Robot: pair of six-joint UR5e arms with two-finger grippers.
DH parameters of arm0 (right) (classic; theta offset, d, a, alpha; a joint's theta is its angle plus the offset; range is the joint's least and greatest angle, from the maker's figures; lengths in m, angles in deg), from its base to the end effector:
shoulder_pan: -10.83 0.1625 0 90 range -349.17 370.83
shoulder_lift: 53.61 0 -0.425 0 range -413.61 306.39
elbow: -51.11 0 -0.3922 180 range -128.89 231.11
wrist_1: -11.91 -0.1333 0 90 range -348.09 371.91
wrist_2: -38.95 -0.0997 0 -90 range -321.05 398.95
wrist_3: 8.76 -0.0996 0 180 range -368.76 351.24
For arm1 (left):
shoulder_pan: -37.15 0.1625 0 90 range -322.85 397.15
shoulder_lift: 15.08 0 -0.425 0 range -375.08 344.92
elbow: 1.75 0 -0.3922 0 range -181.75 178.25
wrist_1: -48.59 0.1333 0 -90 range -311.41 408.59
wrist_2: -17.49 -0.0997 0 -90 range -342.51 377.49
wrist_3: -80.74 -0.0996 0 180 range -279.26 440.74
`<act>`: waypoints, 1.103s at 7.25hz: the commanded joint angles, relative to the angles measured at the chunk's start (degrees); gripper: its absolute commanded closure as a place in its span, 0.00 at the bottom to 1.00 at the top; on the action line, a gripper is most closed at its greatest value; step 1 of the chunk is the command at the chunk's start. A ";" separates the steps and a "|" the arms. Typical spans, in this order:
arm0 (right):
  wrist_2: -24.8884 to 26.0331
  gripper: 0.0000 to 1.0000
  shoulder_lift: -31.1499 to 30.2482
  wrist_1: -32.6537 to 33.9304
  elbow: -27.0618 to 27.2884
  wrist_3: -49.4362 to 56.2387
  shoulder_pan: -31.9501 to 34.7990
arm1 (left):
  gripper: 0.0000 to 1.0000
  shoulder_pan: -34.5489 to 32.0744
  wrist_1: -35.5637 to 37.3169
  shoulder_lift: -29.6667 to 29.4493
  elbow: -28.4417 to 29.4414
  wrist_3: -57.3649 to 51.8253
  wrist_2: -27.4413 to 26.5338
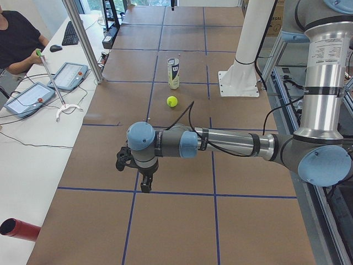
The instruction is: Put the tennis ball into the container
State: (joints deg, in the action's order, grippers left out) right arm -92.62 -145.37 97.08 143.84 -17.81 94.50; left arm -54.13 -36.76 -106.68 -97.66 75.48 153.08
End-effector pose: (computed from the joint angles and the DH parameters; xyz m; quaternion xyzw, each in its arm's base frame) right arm 0.0132 -0.4903 0.6447 -0.0005 -0.3575 0.0042 0.9339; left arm -0.0734 -0.5022 0.6007 0.0451 0.3854 0.0417 0.9207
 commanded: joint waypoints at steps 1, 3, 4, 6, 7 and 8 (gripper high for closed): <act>0.00 0.00 0.00 0.00 0.00 0.00 -0.09 | 0.00 2.59 6.02 -4.97 -6.26 0.25 -0.33; 0.00 0.00 0.00 0.00 0.00 0.00 0.00 | 0.00 7.49 13.97 -11.81 -15.41 15.70 -0.07; 0.00 0.00 0.00 0.00 0.00 0.00 0.00 | 0.00 11.62 13.81 -13.59 -18.49 22.94 0.46; 0.00 0.00 0.00 0.00 0.00 0.00 -0.09 | 0.00 17.08 13.28 -17.02 -20.79 31.68 2.73; 0.00 0.00 0.00 0.00 0.00 0.00 0.00 | 0.00 21.55 12.58 -18.51 -22.46 38.76 2.75; 0.00 0.00 0.00 0.00 0.00 0.00 0.00 | 0.00 26.12 12.58 -22.27 -23.17 47.62 0.40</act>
State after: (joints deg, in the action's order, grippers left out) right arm -92.62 -145.37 97.08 143.84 -17.81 94.46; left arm -33.59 -23.89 -125.28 -119.42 113.04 154.99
